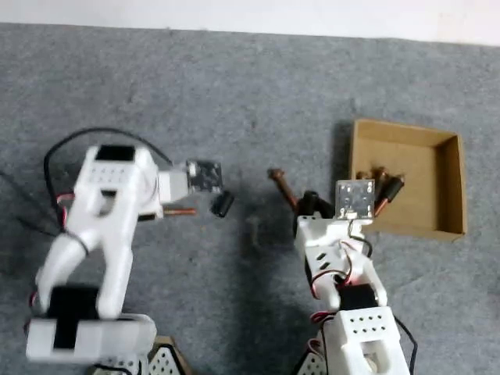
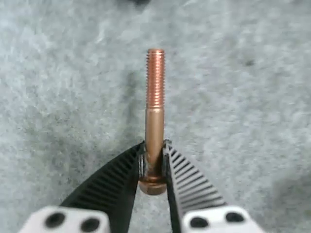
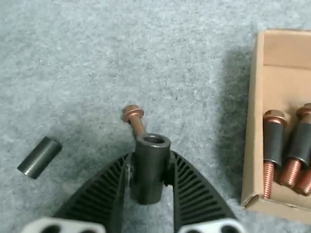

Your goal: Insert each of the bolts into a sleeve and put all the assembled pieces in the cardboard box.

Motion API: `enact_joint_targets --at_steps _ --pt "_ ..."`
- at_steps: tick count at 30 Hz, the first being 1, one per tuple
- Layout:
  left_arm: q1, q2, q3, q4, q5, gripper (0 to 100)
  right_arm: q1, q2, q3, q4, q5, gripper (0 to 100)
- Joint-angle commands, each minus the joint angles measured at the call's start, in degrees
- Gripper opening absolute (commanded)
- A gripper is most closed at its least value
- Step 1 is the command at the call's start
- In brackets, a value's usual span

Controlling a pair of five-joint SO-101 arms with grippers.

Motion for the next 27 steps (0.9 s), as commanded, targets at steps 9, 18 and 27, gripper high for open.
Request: enact_joint_targets --at_steps 9,18,27 --pt "-0.5 25.6 -34.6 6.3 21.4 18 0.2 -1.0 -0.8 -1.7 0.6 0.6" --pt "-0.7 27.1 -47.6 12.8 73.0 25 0.2 -1.0 -0.8 -1.7 0.7 0.6" --pt "3.1 27.6 -42.9 19.1 125.7 25 0.2 -1.0 -0.7 -1.7 0.7 0.6"
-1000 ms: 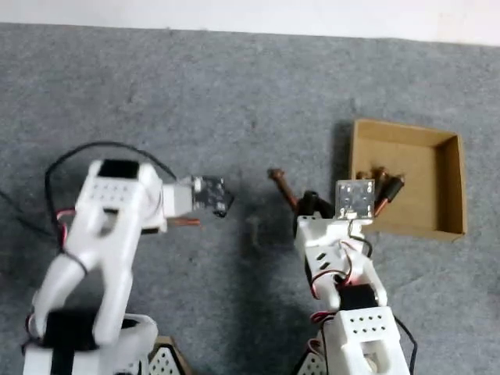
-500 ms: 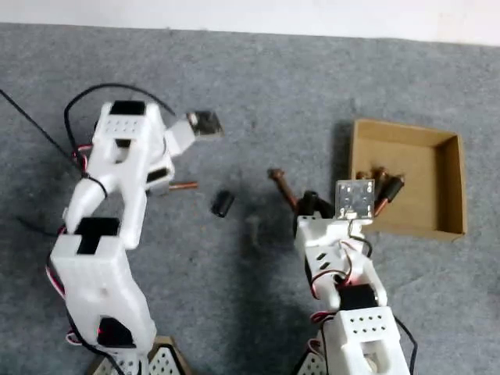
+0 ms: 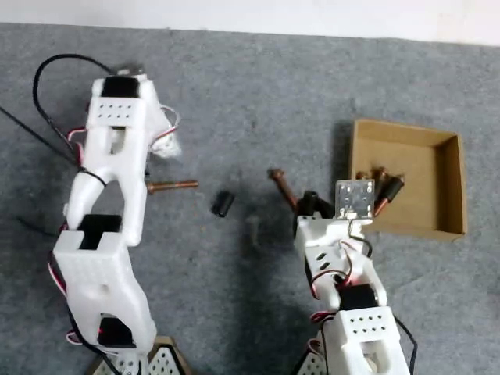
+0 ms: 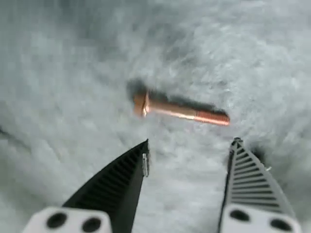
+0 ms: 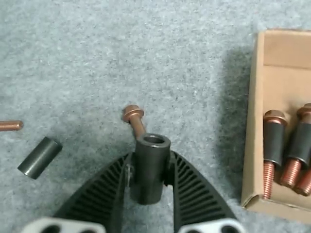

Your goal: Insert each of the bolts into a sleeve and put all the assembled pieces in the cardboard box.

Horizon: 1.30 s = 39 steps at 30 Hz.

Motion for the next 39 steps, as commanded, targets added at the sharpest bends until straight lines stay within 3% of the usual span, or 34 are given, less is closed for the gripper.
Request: enact_joint_targets --at_steps 1,9,19,30,35,39 --pt "1.9 -0.6 4.0 0.9 16.2 25 0.2 -0.9 -0.7 -1.7 0.7 0.6" --pt "0.4 -0.5 7.8 -1.6 27.3 25 0.2 -0.9 -0.4 -1.7 6.3 0.6" --pt "0.0 -0.5 19.6 -21.5 27.9 25 0.2 -0.9 -0.4 -1.7 6.6 0.6" --pt "-4.3 -0.5 24.3 -29.0 28.1 25 0.2 -0.9 -0.4 -1.7 6.6 0.6" --pt "-6.2 -0.5 26.7 -30.4 32.1 25 0.2 -0.9 -0.4 -1.7 6.6 0.6" --pt "-6.4 -0.5 27.6 -31.2 32.1 14 0.2 -0.9 -0.4 -1.7 6.6 0.6"
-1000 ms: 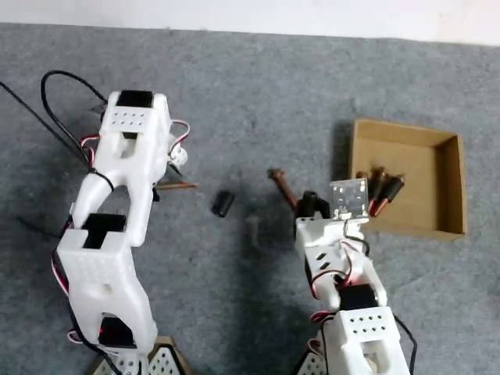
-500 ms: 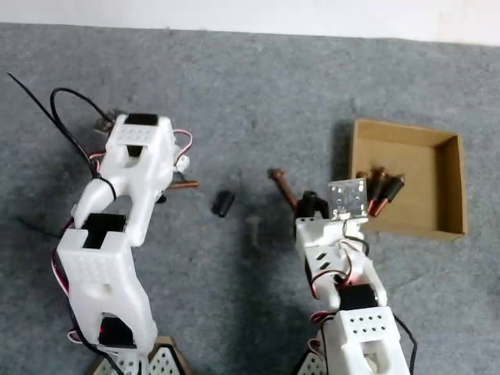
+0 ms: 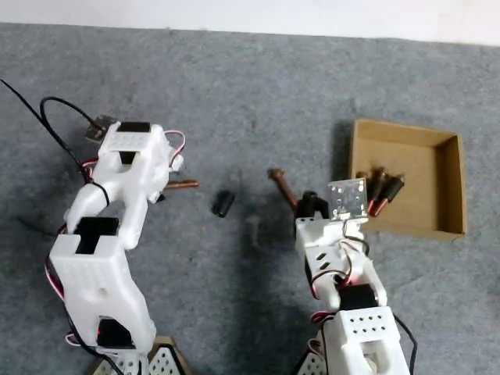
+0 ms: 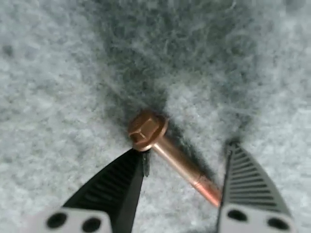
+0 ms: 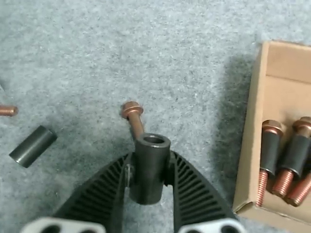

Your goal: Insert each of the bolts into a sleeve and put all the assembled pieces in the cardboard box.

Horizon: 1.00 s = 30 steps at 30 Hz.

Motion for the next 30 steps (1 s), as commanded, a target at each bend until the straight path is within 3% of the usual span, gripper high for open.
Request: enact_joint_targets --at_steps 1,3,13,15,22,26,30 --pt "-2.6 -0.5 0.5 -1.0 0.8 9 0.2 -0.9 -0.4 -1.7 0.7 0.6" --pt "-2.9 -0.5 0.4 -1.0 1.0 0 0.2 -0.9 -0.4 -1.7 0.7 0.6" --pt "-1.8 -2.9 -0.4 -0.5 0.5 0 0.2 -0.9 -0.4 -1.7 0.7 0.6" --pt "0.1 -5.8 0.1 -0.5 -2.7 0 0.2 -0.9 -0.4 -1.7 0.7 0.6" --pt "9.9 -22.4 6.8 -1.8 -9.3 0 -5.8 -0.8 0.0 -2.7 0.9 0.6" --pt "14.2 -35.5 15.5 -8.4 -12.5 0 -7.0 -1.0 3.8 -7.4 7.5 0.5" --pt "16.4 -50.2 28.0 -16.5 -14.7 0 -7.1 -1.0 6.0 -9.8 8.4 0.5"
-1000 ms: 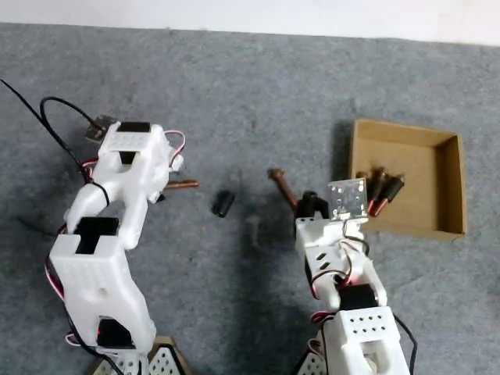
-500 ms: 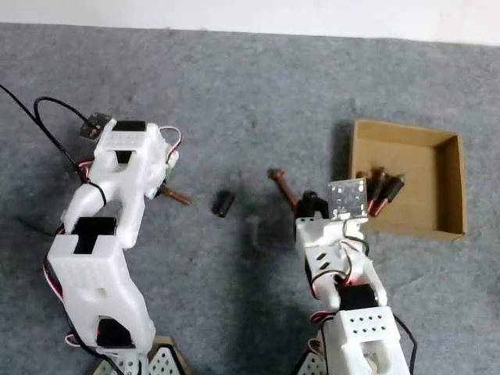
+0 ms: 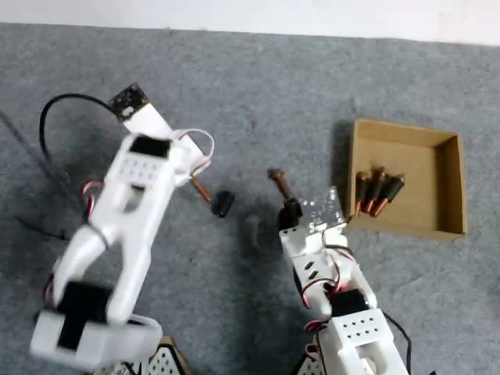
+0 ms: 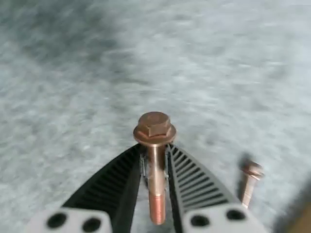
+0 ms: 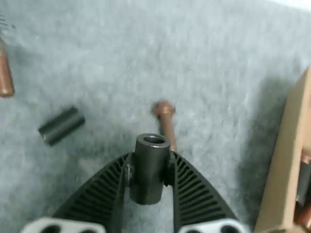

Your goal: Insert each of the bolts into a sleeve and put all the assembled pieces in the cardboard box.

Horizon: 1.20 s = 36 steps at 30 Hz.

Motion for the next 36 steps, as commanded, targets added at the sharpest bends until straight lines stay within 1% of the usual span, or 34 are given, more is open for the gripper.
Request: enact_joint_targets --at_steps 1,5,8,11,13,16,19,26,28,32,36 --pt "2.3 -16.3 9.5 -7.6 -2.1 0 -0.9 -0.9 1.1 -2.7 1.1 0.5" --pt "4.3 -29.1 22.5 -15.3 -3.9 0 -4.3 -0.9 1.3 -2.7 1.4 0.5" --pt "7.2 -37.5 33.0 -21.4 -5.0 0 -6.9 -0.9 1.3 -2.7 1.5 0.5" --pt "9.1 -45.5 40.9 -26.3 -6.6 0 -8.5 -0.9 1.2 -2.7 4.7 0.5" --pt "8.2 -51.5 44.4 -28.4 -7.6 0 -10.5 -0.9 1.3 -2.7 7.2 0.5" --pt "8.7 -60.0 49.1 -29.1 -7.7 0 -14.2 -0.9 1.3 -2.7 10.8 0.5" --pt "9.0 -67.5 53.4 -29.5 -7.7 0 -16.5 -0.9 1.3 -2.7 12.2 0.5" --pt "9.4 -81.9 60.3 -29.5 -7.7 0 -16.8 -1.0 1.2 -2.8 12.2 0.5" --pt "9.5 -85.1 61.8 -29.5 -7.7 0 -17.0 -1.0 1.3 -2.8 12.2 0.5" --pt "9.5 -89.9 64.4 -29.4 -7.7 0 -19.6 -1.0 1.3 -2.8 12.3 0.5" --pt "10.3 -91.3 66.0 -29.1 -7.6 0 -20.2 -1.2 1.3 -2.8 12.3 0.5"
